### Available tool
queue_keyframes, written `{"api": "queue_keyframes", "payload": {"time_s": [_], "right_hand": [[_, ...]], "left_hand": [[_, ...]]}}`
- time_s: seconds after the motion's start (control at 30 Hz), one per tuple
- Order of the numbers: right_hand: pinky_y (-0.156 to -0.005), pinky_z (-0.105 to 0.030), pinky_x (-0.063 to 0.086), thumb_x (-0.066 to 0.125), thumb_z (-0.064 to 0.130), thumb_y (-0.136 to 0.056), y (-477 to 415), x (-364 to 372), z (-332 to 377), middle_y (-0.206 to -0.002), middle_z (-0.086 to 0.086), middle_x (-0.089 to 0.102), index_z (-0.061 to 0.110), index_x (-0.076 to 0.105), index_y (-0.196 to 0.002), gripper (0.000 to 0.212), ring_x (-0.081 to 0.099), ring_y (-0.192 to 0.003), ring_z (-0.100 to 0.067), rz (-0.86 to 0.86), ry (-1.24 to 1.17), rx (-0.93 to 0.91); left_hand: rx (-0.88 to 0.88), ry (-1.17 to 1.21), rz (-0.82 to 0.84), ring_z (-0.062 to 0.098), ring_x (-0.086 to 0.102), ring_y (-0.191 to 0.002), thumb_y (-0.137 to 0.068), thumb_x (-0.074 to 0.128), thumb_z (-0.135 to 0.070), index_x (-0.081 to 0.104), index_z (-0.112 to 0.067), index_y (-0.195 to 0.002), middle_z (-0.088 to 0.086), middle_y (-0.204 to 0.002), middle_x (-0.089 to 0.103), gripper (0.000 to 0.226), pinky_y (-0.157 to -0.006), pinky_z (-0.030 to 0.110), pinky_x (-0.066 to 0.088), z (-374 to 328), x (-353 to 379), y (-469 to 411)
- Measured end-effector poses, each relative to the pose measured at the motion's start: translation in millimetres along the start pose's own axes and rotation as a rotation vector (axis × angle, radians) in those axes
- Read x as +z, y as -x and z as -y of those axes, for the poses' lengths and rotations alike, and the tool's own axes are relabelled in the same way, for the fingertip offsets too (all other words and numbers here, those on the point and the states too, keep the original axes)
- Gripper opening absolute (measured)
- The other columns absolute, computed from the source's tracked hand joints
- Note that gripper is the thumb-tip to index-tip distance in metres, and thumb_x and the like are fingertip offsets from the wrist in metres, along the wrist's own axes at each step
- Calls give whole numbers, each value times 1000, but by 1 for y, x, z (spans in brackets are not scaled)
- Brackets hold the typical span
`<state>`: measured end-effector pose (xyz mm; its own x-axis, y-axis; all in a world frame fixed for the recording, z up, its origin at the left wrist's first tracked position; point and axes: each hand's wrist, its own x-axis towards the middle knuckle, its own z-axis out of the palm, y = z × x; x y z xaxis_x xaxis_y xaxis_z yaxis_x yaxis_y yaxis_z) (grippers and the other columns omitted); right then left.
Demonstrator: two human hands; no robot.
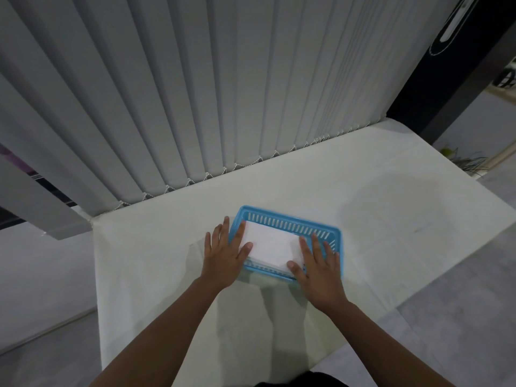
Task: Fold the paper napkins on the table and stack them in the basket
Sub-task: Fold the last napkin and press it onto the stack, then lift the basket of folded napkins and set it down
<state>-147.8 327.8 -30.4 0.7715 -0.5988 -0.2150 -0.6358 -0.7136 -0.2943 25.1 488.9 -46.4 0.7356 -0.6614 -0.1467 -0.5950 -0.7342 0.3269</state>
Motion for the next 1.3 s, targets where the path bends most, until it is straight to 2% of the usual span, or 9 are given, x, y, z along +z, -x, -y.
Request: {"api": "queue_keyframes", "payload": {"time_s": [0.13,0.2,0.3,0.47,0.63,0.73,0.9,1.13,1.3], "right_hand": [[-120,-43,3,35,57,-95,1,-1,-12,-162,-8,-4,23,4,-153,74,2,-147,-32,-136,-255,199],[-118,-43,8,42,49,-96,0,-1,-17,-162,-11,1,17,7,-153,74,7,-146,-33,-148,-389,272],[-115,-43,15,47,42,-96,-3,0,-19,-162,-6,1,14,6,-153,76,10,-147,-31,-141,-502,290],[-116,-41,17,51,35,-96,-11,3,-25,-162,-8,6,12,4,-153,78,12,-147,-24,-170,-635,342],[-103,-49,43,56,37,-90,-23,0,-49,-141,-9,47,18,23,-148,70,51,-124,-27,-158,-761,383],[-99,-47,46,59,36,-88,-32,-6,-68,-132,-3,54,18,29,-145,67,56,-118,-25,-162,-798,359],[-92,-36,46,59,27,-92,-51,-36,-107,-127,-4,54,14,27,-147,65,57,-109,-21,-158,-823,320],[-93,-45,50,58,46,-84,-106,-88,-197,-127,-7,57,23,32,-142,67,60,-110,-26,-114,-753,260],[-98,-44,47,59,43,-87,-146,-124,-240,-132,-8,55,21,31,-144,67,59,-114,-27,-105,-716,205]], "left_hand": [[-114,359,-63,28,21,-145,-93,20,-63,22,-18,-151,11,-158,23,73,-120,42,13,6,-3,-11],[-231,672,10,26,41,-134,-92,22,-66,44,-8,-136,10,-142,48,76,-115,42,27,9,-5,-20],[-383,921,108,22,55,-120,-86,18,-71,56,-15,-126,4,-130,60,79,-110,44,38,7,-8,-27],[-382,879,55,29,60,-103,-88,27,-59,54,-14,-121,11,-114,63,62,-90,40,44,-10,0,-23],[-406,886,1,30,59,-85,-92,27,-50,57,-15,-93,2,-83,58,46,-79,38,44,-24,1,-25],[-391,880,-24,21,58,-86,-100,31,-43,56,-17,-99,1,-90,60,36,-79,34,42,-45,-3,-25],[-416,846,-53,30,60,-105,-94,32,-52,56,-15,-119,9,-112,64,51,-94,42,45,-89,10,-43],[-464,911,-137,28,62,-104,-78,29,-63,56,-21,-117,7,-111,65,64,-99,47,47,-183,26,-72],[-508,994,-175,28,59,-109,-95,36,-48,51,-19,-126,7,-118,62,45,-102,46,44,-239,29,-95]]}}
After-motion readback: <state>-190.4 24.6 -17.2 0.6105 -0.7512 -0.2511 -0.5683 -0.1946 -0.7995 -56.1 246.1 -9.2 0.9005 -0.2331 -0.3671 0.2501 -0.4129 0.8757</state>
